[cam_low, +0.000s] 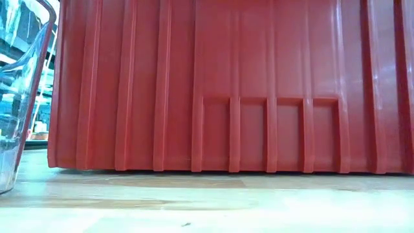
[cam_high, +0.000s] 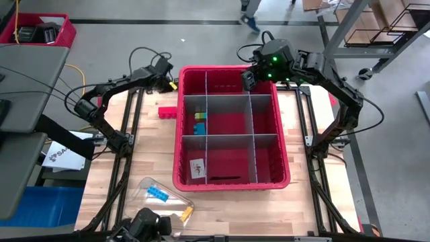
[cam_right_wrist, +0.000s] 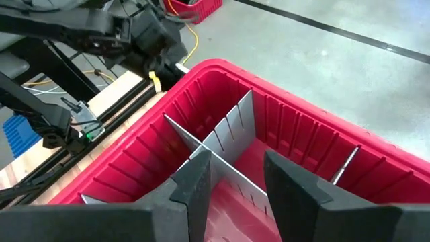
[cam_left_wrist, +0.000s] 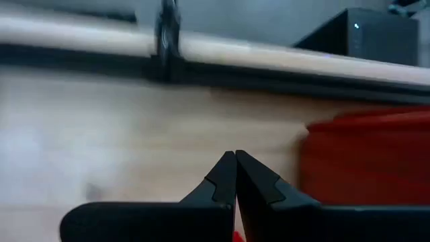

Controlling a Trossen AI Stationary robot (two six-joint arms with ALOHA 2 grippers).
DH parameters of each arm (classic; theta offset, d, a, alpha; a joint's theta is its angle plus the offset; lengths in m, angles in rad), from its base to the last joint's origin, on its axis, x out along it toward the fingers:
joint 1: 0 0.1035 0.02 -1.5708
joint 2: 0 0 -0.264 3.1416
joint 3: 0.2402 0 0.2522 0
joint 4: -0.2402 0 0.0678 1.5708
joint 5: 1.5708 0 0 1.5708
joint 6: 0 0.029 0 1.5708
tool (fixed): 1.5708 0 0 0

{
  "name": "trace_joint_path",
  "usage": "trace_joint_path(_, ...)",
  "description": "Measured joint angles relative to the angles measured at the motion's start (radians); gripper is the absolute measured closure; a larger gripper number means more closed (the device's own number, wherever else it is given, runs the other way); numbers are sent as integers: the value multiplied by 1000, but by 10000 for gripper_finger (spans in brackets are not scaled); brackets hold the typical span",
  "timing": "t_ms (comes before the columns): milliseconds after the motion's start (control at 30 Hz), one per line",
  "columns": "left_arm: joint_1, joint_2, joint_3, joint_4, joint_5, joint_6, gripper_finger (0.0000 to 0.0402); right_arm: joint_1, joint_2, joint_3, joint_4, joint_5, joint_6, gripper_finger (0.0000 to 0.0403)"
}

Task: Sort blocks
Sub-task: Put the orange block into the bin

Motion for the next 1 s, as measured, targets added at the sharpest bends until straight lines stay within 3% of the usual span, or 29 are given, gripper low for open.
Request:
trace_joint_path(133,0,-12,95,-116,-58,104,401,0,0,0,0,-1,0,274)
trace_joint_path(300,-4,-18,128,-306,-17,344,401,0,0,0,9,-5,-3,274)
trace_joint_path(533,38,21,11,-277,84,197,401,0,16,0,37,-18,-1,274)
trace_joint_path(1000,38,108,-25,-184,166,250,401,20,55,0,33,-24,27,274)
